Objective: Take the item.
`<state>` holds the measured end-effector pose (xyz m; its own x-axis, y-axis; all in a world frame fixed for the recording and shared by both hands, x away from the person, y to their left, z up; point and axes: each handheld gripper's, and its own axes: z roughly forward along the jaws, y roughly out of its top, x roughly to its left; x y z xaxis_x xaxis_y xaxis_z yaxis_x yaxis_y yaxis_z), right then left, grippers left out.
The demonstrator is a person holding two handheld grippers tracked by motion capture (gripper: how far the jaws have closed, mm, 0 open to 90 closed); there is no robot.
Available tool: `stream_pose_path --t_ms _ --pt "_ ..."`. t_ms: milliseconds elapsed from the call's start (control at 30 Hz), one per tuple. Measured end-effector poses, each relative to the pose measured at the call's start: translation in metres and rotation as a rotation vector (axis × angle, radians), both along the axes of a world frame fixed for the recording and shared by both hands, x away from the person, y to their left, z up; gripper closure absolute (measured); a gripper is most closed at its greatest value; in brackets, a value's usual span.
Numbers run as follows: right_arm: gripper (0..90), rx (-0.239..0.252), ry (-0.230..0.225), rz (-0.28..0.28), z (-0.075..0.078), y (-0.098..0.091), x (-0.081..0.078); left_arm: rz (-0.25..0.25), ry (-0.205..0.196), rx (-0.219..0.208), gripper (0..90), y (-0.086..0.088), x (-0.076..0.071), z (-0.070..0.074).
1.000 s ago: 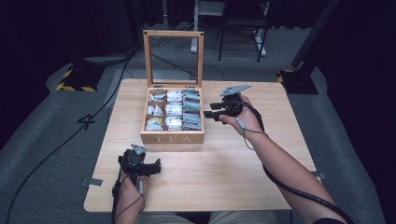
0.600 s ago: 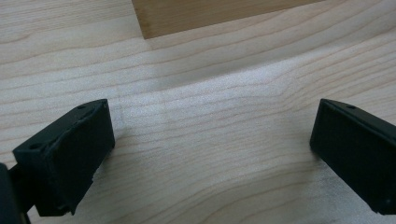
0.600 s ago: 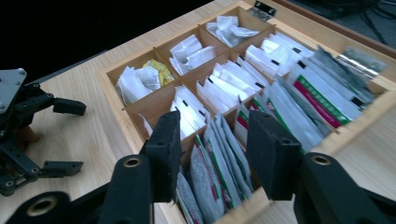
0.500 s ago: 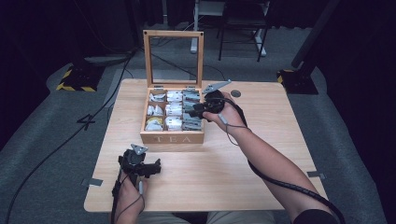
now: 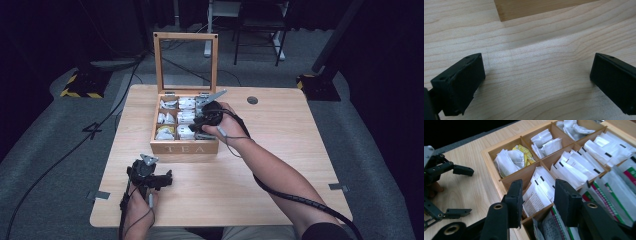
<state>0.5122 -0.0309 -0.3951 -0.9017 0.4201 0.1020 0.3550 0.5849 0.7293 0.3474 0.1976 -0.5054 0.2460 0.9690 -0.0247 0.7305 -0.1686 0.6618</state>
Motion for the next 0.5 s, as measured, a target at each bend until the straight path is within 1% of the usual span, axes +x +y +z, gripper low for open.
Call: stream_pose_path --t_ms 67,100,167,200,367,467,500 --pt "59.6 -0.013 0.004 -0.012 -0.006 0.007 0.0 0.0 0.002 -0.003 0.2 0.0 0.0 0.0" --pt "59.6 -0.013 0.004 -0.012 -0.006 0.007 0.0 0.0 0.002 -0.001 0.2 0.0 0.0 0.0" --pt "61.4 -0.01 0.021 -0.017 -0.009 0.009 0.0 0.002 0.0 -0.003 0.3 0.0 0.001 0.0" --pt "63.0 -0.017 0.041 -0.009 -0.012 0.012 0.0 0.001 0.001 -0.002 0.3 0.0 0.001 0.0" --pt "64.5 -0.041 0.056 0.012 -0.017 0.02 -0.002 0.003 -0.001 -0.003 0.3 0.0 0.001 0.0" --pt "67.0 -0.059 0.074 0.016 -0.022 0.025 -0.002 0.003 0.0 -0.002 0.4 0.0 0.001 0.0" --pt "67.0 -0.059 0.074 0.016 -0.022 0.025 -0.002 0.002 0.001 -0.003 0.4 0.0 0.001 0.0"
